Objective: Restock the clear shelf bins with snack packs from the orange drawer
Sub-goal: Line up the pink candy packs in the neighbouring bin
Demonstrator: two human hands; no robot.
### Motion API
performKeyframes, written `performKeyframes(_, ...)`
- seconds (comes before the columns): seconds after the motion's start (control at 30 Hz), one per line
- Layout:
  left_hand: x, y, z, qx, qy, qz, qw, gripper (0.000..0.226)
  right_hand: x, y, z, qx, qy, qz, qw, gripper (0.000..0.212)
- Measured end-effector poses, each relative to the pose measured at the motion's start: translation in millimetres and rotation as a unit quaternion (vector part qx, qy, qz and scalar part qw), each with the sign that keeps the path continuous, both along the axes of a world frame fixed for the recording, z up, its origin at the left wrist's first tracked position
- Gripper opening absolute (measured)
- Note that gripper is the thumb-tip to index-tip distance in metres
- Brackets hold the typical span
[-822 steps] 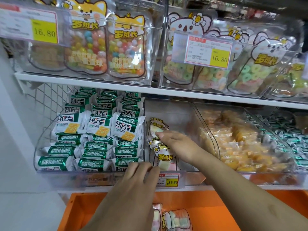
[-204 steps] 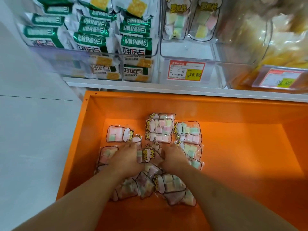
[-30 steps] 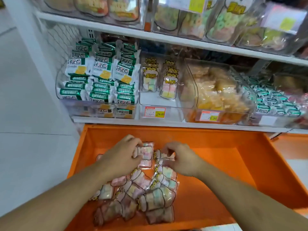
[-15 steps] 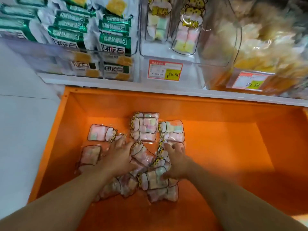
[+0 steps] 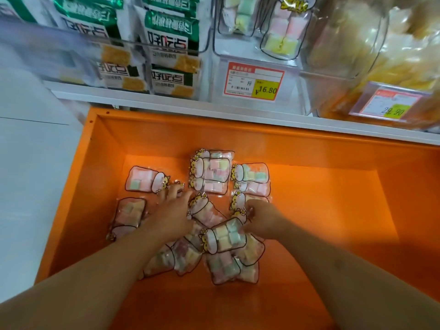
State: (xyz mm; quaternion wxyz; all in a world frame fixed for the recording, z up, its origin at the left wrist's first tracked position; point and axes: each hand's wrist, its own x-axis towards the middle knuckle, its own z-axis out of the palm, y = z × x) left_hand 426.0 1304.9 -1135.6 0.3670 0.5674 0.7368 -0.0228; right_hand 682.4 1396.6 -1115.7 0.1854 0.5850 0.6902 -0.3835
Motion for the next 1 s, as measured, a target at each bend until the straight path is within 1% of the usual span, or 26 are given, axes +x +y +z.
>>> performKeyframes(0.07, 0.9, -0.5, 6.2, -0.005, -0.006, 0.001, 1.000, 0.090, 1.9, 1.6, 6.9, -0.009, -0.004, 0.006, 1.000, 0.053)
performKeyframes(0.13, 1.5, -1.3, 13.5, -0.010, -0.003, -0.001, 1.000, 0.087, 4.3, 2.3, 13.5, -0.004, -0.019, 0.033, 0.999, 0.053)
performKeyframes(0.17, 1.9, -2.0, 16.8, -0.009, 0.004, -0.007, 1.000, 0.084, 5.9, 1.6, 15.8, 0.004, -0.031, 0.054, 0.998, 0.050)
performKeyframes(0.27, 4.3, -3.0, 30.2, -0.014, 0.019, -0.030, 0.999, 0.075, 9.5, -2.6, 24.9, 0.055, -0.059, 0.102, 0.991, 0.026)
performKeyframes(0.33, 6.7, -3.4, 40.5, -0.016, 0.016, -0.036, 0.999, 0.066, 11.1, -5.7, 33.4, 0.082, -0.052, 0.091, 0.991, 0.019)
performKeyframes(0.4, 9.5, -4.1, 48.7, -0.014, 0.007, -0.035, 0.999, 0.051, 13.3, -7.2, 42.3, 0.084, -0.033, 0.059, 0.994, 0.020)
performKeyframes(0.47, 13.5, -5.8, 56.8, -0.010, -0.014, -0.022, 1.000, 0.043, 16.0, -6.6, 50.9, 0.075, -0.008, 0.037, 0.996, 0.020)
performKeyframes(0.57, 21.1, -7.9, 73.2, -0.005, -0.071, 0.012, 0.997, 0.029, 17.9, -2.3, 67.7, 0.067, 0.037, 0.015, 0.997, 0.022)
performKeyframes(0.6, 24.0, -8.4, 79.5, -0.003, -0.099, 0.024, 0.995, 0.029, 17.2, -0.3, 75.1, 0.065, 0.052, 0.007, 0.996, 0.023)
performKeyframes(0.63, 27.1, -7.6, 85.8, -0.004, -0.129, 0.032, 0.991, 0.033, 15.8, 2.5, 82.9, 0.064, 0.067, -0.003, 0.996, 0.023)
performKeyframes(0.7, 30.8, -6.3, 100.9, -0.006, -0.182, 0.042, 0.982, 0.048, 10.7, 6.9, 104.4, 0.063, 0.099, -0.021, 0.993, 0.022)
performKeyframes(0.77, 30.4, -4.3, 126.3, -0.017, -0.212, 0.037, 0.976, 0.061, 3.9, 8.6, 131.4, 0.062, 0.141, -0.028, 0.988, 0.025)
performKeyframes(0.83, 24.5, -0.7, 152.0, -0.043, -0.236, 0.040, 0.970, 0.063, -3.5, 8.6, 162.4, 0.075, 0.182, -0.036, 0.980, 0.028)
performKeyframes(0.87, 20.0, 0.9, 163.5, -0.054, -0.258, 0.049, 0.963, 0.061, -6.8, 7.3, 177.6, 0.081, 0.208, -0.041, 0.974, 0.027)
performKeyframes(0.93, 8.0, 2.8, 195.0, -0.066, -0.331, 0.085, 0.938, 0.049, -12.2, 2.0, 213.5, 0.085, 0.278, -0.062, 0.955, 0.023)
performKeyframes(1.0, -4.4, 3.2, 230.4, -0.052, -0.376, 0.102, 0.920, 0.041, -13.5, -4.3, 244.6, 0.076, 0.345, -0.084, 0.932, 0.020)
